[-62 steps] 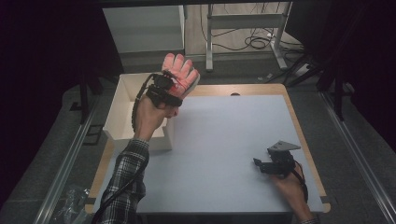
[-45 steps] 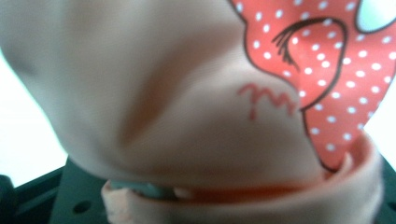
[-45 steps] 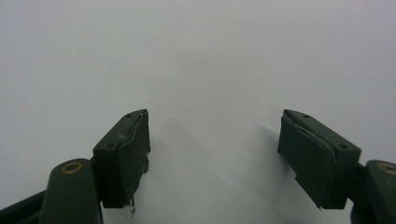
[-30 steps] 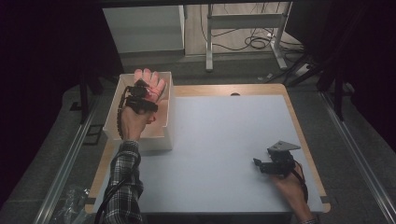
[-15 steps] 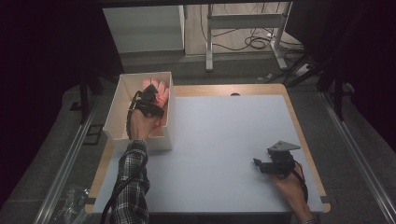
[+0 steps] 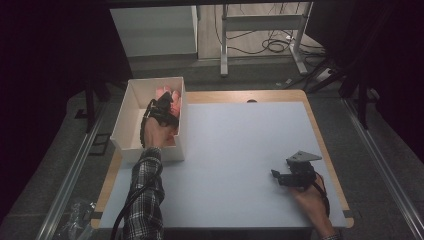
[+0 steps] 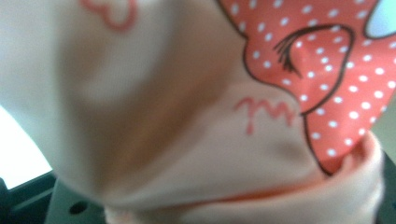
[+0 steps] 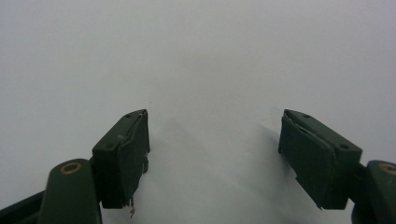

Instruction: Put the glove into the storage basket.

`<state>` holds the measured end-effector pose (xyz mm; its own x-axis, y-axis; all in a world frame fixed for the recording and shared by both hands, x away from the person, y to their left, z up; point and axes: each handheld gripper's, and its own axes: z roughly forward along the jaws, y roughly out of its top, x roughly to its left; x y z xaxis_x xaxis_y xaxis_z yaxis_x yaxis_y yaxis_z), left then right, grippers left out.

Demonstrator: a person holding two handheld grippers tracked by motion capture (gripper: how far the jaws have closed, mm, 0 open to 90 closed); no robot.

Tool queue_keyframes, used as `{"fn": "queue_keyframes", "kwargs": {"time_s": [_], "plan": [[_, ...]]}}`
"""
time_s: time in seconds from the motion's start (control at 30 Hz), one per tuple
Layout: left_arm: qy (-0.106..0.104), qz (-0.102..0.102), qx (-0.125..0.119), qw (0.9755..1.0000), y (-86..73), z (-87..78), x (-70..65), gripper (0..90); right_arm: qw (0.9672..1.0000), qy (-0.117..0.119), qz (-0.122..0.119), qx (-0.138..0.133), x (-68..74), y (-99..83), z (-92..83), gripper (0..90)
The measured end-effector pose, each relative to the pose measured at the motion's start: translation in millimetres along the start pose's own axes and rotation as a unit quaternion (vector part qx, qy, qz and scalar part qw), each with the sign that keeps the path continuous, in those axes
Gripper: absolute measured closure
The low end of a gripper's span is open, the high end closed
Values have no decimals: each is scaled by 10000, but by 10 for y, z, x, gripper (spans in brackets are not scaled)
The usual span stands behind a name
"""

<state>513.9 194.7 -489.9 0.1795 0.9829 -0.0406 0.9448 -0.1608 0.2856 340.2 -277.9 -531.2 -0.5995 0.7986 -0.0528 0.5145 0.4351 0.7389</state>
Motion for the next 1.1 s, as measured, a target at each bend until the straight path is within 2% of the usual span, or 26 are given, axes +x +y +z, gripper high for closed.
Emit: {"fn": "queue_keyframes", "kwargs": {"time_s": [0.27, 0.37, 0.53, 0.6, 0.77, 0.83, 1.1], "plan": [[-7, -12, 124, 9999, 19, 86, -21, 315, 10000, 0, -2, 1, 0, 0, 0, 249], [-40, 20, 195, 9998, 18, 110, -23, 267, 10000, 0, -3, 1, 0, 0, 0, 248], [-170, -28, 213, 9996, 7, 139, 20, 181, 10000, 0, -4, 2, 0, 0, 0, 248], [-296, -35, 191, 9994, -4, 114, 40, 158, 10000, 1, -3, 1, 0, 0, 0, 248], [-478, -32, 30, 9988, -50, -7, 86, 64, 10000, 2, -4, 2, 0, 0, 0, 248], [-596, -39, -81, 9982, -63, -87, 95, 55, 10000, 1, -4, 2, 0, 0, 0, 248], [-587, 235, -478, 9969, -133, -510, 115, 80, 10000, 1, -6, 2, 1, 0, 0, 247]]}}
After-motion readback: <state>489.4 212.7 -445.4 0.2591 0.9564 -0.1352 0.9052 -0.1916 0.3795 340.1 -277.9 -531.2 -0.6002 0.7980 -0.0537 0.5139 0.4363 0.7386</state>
